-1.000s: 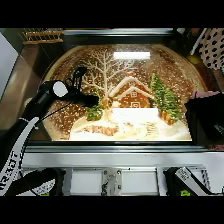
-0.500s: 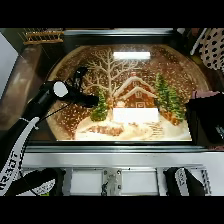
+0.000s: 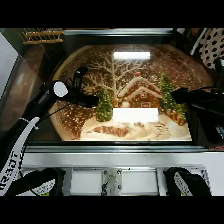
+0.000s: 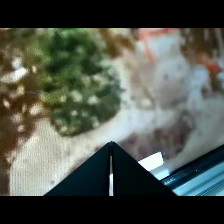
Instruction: Fold the clothes and pants, and hang the long-sleeved shirts on hangers.
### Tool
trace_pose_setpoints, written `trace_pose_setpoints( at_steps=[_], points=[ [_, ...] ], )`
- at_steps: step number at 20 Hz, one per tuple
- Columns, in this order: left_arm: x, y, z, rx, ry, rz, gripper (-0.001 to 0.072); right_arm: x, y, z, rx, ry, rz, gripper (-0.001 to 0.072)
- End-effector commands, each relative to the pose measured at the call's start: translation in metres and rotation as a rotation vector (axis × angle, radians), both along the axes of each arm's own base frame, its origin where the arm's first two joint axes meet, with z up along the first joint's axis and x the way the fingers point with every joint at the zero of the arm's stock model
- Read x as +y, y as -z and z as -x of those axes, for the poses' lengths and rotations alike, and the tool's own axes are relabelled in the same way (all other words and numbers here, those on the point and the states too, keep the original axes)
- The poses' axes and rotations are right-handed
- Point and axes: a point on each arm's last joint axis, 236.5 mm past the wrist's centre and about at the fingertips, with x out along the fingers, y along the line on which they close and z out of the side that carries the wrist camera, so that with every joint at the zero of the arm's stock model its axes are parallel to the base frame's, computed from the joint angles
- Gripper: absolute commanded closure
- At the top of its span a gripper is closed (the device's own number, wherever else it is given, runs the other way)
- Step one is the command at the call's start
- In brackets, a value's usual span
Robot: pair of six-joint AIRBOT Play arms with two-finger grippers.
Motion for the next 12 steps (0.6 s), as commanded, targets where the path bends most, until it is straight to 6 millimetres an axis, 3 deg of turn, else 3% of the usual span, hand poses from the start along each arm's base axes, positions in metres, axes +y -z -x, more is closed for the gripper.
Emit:
trace_pose_setpoints(
  at_steps=[1, 3, 4, 12],
  points=[
    [-0.0002, -0.0002, -0.0001, 0.0, -0.001, 0.001, 0.0698, 0.033, 0.0083, 0.002, 0.026, -0.098, -0.017, 0.0269],
    [-0.0001, -0.0001, 0.0, 0.0, -0.001, 0.001, 0.0698, 0.0331, 0.0089, 0.0023, 0.029, -0.099, -0.017, 0.0617],
    [-0.0001, -0.0001, 0.0, 0.0, -0.001, 0.001, 0.0698, 0.0331, 0.0089, 0.0024, 0.03, -0.099, -0.017, 0.0691],
    [-0.0003, -0.0001, 0.0001, 0.0, -0.001, 0.001, 0.0698, 0.0325, 0.0088, 0.0021, 0.029, -0.097, -0.017, 0.0691]
  ],
)
